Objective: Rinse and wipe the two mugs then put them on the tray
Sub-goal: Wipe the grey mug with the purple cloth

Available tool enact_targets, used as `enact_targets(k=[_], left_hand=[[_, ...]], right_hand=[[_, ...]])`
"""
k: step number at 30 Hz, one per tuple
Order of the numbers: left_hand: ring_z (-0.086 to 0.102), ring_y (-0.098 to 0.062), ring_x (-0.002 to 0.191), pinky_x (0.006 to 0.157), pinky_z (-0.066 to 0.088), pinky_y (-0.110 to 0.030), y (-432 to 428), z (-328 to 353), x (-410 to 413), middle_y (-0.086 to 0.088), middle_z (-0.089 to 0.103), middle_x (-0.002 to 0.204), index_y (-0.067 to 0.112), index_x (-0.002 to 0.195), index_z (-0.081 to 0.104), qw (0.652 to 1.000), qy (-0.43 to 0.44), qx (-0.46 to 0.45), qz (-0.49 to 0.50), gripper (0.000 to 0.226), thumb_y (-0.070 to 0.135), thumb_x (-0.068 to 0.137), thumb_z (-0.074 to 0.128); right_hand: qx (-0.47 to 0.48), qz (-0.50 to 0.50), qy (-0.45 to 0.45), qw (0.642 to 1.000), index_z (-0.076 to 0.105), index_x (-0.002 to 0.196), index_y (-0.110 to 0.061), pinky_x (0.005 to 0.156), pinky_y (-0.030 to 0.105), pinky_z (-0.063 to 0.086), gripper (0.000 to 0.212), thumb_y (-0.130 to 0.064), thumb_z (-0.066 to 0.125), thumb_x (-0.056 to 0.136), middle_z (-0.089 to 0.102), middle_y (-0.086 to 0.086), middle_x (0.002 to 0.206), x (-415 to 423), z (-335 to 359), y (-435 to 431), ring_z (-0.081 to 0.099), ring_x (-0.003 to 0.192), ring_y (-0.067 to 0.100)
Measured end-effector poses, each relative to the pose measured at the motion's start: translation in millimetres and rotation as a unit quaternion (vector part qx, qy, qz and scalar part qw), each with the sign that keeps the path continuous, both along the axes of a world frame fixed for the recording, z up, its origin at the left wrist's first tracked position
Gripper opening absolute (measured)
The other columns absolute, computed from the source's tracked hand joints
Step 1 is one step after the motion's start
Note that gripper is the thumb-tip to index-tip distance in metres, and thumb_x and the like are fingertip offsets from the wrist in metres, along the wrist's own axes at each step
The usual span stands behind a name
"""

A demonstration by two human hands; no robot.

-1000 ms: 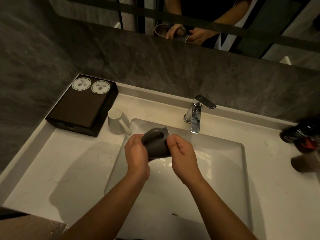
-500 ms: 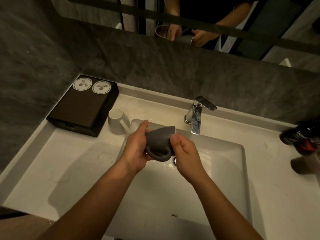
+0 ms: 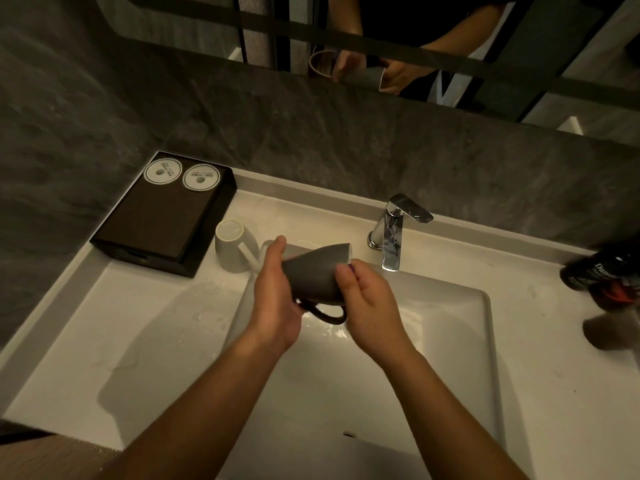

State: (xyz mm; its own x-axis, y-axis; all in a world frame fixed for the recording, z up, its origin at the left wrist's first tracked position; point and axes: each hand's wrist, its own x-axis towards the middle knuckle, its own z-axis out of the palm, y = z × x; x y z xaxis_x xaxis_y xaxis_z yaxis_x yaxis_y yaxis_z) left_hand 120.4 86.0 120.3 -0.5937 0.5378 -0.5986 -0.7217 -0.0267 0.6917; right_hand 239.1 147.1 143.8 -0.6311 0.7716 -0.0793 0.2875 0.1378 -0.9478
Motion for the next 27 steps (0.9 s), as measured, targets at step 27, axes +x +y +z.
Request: enact_targets(k=[27], left_hand=[[0.076, -0.029, 0.093, 0.063, 0.063, -0.037, 1, 15, 15, -0.009, 0.075, 0.105, 0.021, 0.113, 0.067, 0.985, 0.145, -0.066, -0.059, 0.029, 0.045, 0.103, 0.054]], right_hand=[[0.003, -0.018, 0.007, 1.000, 0.063, 0.099, -0.016, 0.068, 0.022, 0.050, 0.039, -0.043, 0.035, 0.107, 0.065, 0.001, 0.091, 7, -1, -4, 0.059, 0.084, 0.007]])
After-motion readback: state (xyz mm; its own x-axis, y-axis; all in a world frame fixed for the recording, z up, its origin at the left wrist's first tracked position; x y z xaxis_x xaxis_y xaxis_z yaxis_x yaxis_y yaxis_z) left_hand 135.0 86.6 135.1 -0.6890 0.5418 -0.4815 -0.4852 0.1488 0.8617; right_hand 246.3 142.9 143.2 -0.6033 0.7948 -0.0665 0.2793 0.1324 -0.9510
